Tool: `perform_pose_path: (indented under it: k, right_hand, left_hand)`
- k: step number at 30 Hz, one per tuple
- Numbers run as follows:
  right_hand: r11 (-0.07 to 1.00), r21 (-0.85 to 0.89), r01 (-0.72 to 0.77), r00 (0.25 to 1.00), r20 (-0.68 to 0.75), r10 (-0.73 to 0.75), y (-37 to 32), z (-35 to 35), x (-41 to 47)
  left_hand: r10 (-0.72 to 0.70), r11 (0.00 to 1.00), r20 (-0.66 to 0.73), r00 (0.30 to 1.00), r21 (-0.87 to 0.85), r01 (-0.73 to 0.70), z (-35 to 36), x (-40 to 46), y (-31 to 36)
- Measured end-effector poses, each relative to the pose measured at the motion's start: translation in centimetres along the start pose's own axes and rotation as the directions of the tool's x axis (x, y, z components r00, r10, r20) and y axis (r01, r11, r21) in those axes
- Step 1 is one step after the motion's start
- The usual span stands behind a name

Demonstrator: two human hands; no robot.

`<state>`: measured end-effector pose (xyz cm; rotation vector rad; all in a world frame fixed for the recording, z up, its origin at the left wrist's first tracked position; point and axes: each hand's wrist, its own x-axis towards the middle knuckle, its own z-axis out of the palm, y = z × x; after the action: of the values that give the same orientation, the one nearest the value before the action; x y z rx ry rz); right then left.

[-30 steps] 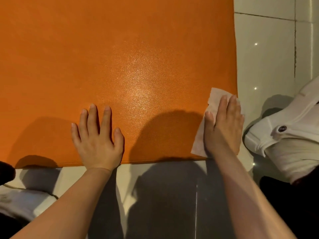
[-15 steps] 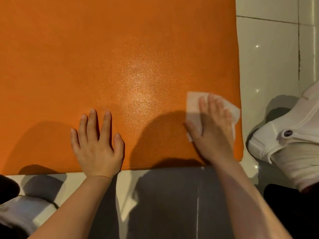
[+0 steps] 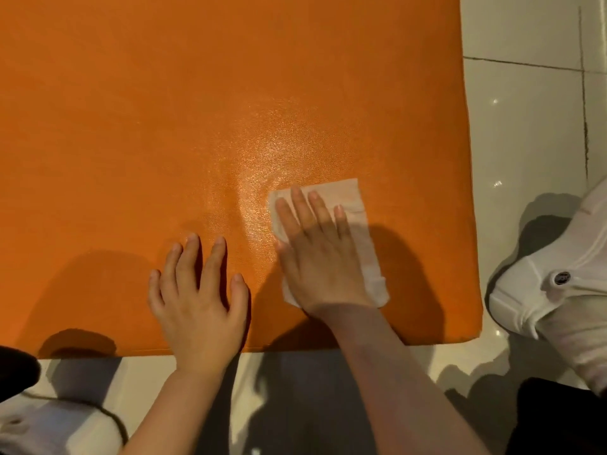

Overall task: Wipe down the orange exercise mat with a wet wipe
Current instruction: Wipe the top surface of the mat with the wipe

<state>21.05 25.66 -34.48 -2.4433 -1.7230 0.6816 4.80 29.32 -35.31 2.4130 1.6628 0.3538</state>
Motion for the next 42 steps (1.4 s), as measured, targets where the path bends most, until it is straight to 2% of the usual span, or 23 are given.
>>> perform_pose_path:
  k: [3, 5, 7, 12, 14, 16, 18, 19, 21, 23, 26, 31, 33, 35, 38, 42]
  right_hand:
    - [0.995, -0.091, -0.047, 0.989, -0.144, 0.034, 3.8, -0.9, 0.2]
    - [0.973, -0.037, -0.227, 0.96, -0.176, 0.217, 7.4, -2.4, 0.6]
    - [0.906, 0.033, -0.422, 0.893, -0.158, 0.422, 10.4, -4.0, 0.8]
    - [0.822, 0.098, -0.561, 0.785, -0.252, 0.565, 9.7, -3.7, 1.9]
    - [0.866, 0.08, -0.493, 0.839, -0.221, 0.498, 7.4, -3.0, 2.9]
    - [0.957, -0.023, -0.289, 0.943, -0.18, 0.28, 4.3, -2.0, 4.3]
    - [0.993, -0.08, -0.087, 0.985, -0.155, 0.074, 1.4, -1.4, 6.0]
    - [0.996, -0.088, -0.034, 0.99, -0.143, 0.021, 0.7, -1.6, 6.9]
    - [0.995, -0.088, -0.055, 0.991, -0.128, 0.043, 1.3, -2.8, 8.6]
    - [0.975, -0.04, -0.221, 0.965, -0.153, 0.212, 4.3, -4.3, 9.6]
    - [0.871, 0.009, -0.491, 0.857, -0.171, 0.485, 9.9, -6.4, 9.7]
    - [0.784, 0.095, -0.613, 0.749, -0.247, 0.615, 11.7, -6.8, 8.9]
    - [0.79, 0.116, -0.602, 0.749, -0.262, 0.609, 9.7, -6.2, 9.0]
    - [0.863, 0.09, -0.498, 0.829, -0.243, 0.504, 6.9, -5.3, 9.0]
    - [0.964, -0.017, -0.266, 0.951, -0.166, 0.26, 2.8, -3.4, 9.5]
    - [0.975, -0.101, -0.199, 0.959, -0.226, 0.172, 1.3, -2.2, 10.0]
  left_hand:
    - [-0.009, 0.999, 0.011, 1.0, -0.048, 0.01, -0.8, 2.1, 0.8]
    - [0.028, 0.999, 0.009, 1.0, -0.028, -0.027, -0.8, 4.4, 1.3]
    - [0.03, 0.999, 0.009, 0.999, -0.017, -0.03, -0.1, 7.7, 1.2]
    - [-0.097, 0.994, 0.042, 0.994, 0.053, 0.095, 2.0, 13.2, 0.6]
    - [-0.111, 0.992, 0.06, 0.992, 0.075, 0.107, 2.3, 13.4, 0.7]
    - [-0.115, 0.991, 0.072, 0.991, 0.071, 0.11, 2.2, 13.2, 0.8]
    - [-0.131, 0.99, 0.093, 0.987, 0.067, 0.125, 2.1, 13.3, 0.8]
    - [-0.142, 0.988, 0.104, 0.984, 0.07, 0.135, 2.0, 13.4, 0.9]
    - [-0.154, 0.986, 0.113, 0.982, 0.082, 0.146, 2.0, 13.4, 0.9]
    - [-0.159, 0.985, 0.111, 0.981, 0.083, 0.15, 2.0, 13.4, 0.9]
    - [-0.171, 0.984, 0.127, 0.977, 0.079, 0.162, 2.0, 13.5, 1.0]
    - [-0.164, 0.985, 0.127, 0.978, 0.078, 0.155, 2.1, 13.3, 0.6]
    - [-0.151, 0.987, 0.111, 0.982, 0.074, 0.143, 2.0, 13.2, 0.4]
    - [-0.14, 0.989, 0.095, 0.986, 0.068, 0.134, 2.1, 13.3, 0.4]
    - [-0.124, 0.99, 0.046, 0.991, 0.075, 0.121, 2.4, 13.3, 0.3]
    - [-0.106, 0.991, 0.003, 0.994, 0.077, 0.105, 2.5, 13.1, 0.2]
